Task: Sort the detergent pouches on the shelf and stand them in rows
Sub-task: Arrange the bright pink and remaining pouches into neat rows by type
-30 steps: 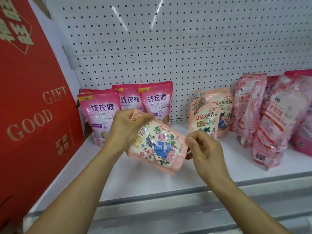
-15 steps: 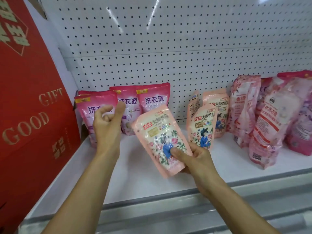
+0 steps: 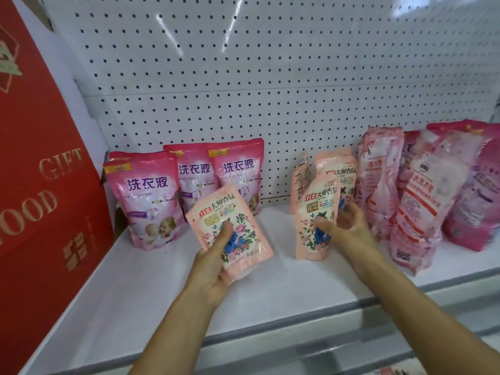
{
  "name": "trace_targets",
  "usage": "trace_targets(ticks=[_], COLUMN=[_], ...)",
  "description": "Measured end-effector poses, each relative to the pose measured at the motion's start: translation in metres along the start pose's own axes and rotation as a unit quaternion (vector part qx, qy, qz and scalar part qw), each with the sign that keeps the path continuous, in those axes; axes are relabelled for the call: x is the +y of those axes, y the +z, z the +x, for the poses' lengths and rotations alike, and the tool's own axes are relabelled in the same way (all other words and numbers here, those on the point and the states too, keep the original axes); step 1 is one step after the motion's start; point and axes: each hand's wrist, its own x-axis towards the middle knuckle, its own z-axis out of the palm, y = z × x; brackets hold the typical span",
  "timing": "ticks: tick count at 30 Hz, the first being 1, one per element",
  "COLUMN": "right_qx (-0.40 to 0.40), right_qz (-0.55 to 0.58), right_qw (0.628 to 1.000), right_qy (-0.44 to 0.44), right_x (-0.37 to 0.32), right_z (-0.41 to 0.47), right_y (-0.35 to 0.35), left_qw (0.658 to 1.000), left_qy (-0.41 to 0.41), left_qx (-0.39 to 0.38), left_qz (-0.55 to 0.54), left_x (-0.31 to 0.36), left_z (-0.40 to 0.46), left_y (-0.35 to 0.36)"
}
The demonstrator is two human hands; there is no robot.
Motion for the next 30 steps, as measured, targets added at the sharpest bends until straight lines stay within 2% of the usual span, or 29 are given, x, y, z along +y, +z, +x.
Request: trace_targets(ticks=[2,5,7,14,17,23,30], right_qx=[-0.089,-0.132,-0.125,-0.018,-0.033,-0.036,0.036], right_qz=[0.004,-0.046,-0.038,0.032,0.053,0.023,-0.022], right_qw=[0.995,0.988,0.989,0.998,0.998,0.999,0.999], right_qy=[0.05,0.065,0.067,0.053,0.026,-0.004,-0.02], right_x=[0.002,-0.003,0.0,0.002,-0.018,-0.045,-0.057], right_z=[0.014,0.011,0.009,-0.01,-0.032,-0.078,-0.119], right_y=[-0.004,0.002,0.006,0.016,0.005,-0.066,-0.218], left_qw=[1.0,1.0,1.0,0.999,0.997,0.985,0.973], left_qy=[-0.018,-0.016,-0.006,0.027,0.059,0.124,0.114], left_qx=[-0.009,-0.004,0.0,-0.014,-0.026,-0.073,-0.15], left_qz=[-0.014,-0.005,0.005,0.034,0.052,0.094,0.136], left_x=[-0.001,-0.003,-0.004,-0.012,-0.02,-0.05,-0.144], left_z=[-0.002,-0.006,-0.008,-0.024,-0.036,-0.07,-0.111], left_y=[-0.002,-0.006,-0.008,-0.005,0.007,0.06,0.167])
